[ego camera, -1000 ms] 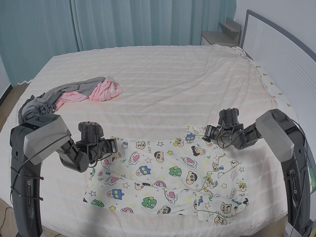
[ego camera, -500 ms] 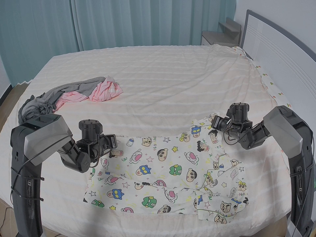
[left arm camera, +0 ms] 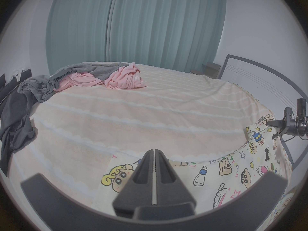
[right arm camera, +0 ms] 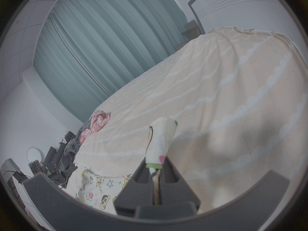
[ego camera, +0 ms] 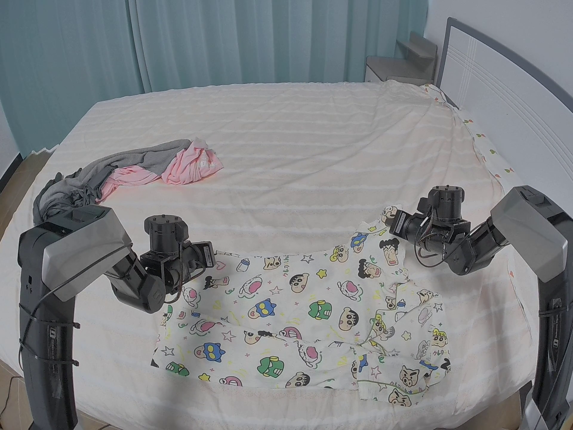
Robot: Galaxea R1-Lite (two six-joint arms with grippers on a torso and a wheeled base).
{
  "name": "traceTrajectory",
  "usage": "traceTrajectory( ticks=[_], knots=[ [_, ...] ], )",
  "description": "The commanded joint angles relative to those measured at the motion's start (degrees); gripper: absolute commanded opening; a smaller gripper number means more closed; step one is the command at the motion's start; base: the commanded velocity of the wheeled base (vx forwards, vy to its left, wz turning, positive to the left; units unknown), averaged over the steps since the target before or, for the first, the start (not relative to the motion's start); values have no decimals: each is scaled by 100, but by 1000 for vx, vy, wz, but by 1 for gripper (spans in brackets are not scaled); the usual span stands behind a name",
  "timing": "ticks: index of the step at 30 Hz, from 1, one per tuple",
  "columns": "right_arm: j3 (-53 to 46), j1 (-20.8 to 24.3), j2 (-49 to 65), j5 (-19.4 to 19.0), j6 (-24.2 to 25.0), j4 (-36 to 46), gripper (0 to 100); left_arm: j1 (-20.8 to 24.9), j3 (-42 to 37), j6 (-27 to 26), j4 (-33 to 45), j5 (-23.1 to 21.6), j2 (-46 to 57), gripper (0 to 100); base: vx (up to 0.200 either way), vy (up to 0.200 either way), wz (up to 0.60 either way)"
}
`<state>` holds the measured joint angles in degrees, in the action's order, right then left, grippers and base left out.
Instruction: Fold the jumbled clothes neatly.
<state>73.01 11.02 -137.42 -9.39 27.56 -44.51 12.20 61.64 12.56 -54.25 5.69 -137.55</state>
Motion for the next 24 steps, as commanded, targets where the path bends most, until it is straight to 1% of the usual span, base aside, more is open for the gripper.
traceTrajectory(
  ticks=[1,3,5,6,8,10,12,13,14,16,17,18,22,24],
  knots=[
    [-340,93,84,7,-5,-190,0,-86,244,89,81,-86,9,0,0,0,0],
    [-569,146,102,33,-5,-401,0,-157,481,177,327,-130,26,0,0,0,0],
    [-850,234,102,86,3,-752,0,-210,824,265,784,-139,44,0,0,0,0],
    [-850,234,102,86,3,-752,0,-210,824,265,784,-139,44,100,0,0,0],
    [-1245,322,75,209,12,-1218,0,-236,1087,291,1250,-147,52,100,0,0,0],
    [-1491,348,84,244,12,-1455,0,-227,1123,265,1312,-209,44,100,0,0,0],
    [-1773,357,128,271,12,-1666,0,-210,1114,247,1373,-437,52,100,0,0,0],
    [-1773,357,128,271,12,-1666,0,-210,1114,247,1373,-437,52,100,0,0,0],
    [-1992,383,163,271,12,-1895,0,-201,1087,239,1566,-640,88,100,0,0,0],
    [-2071,392,172,288,3,-1974,0,-201,1079,230,1672,-719,114,100,0,0,0],
    [-2265,410,163,332,12,-2229,0,-192,1043,107,1944,-956,193,100,0,0,0],
    [-2326,436,163,359,12,-2317,0,-183,1000,-8,2015,-1026,211,100,0,0,0],
    [-2555,454,146,394,30,-2554,0,-139,780,-649,2059,-1079,211,100,0,0,0],
    [-2599,480,119,394,39,-2642,0,-122,701,-807,2076,-1079,219,100,0,0,0]
  ],
)
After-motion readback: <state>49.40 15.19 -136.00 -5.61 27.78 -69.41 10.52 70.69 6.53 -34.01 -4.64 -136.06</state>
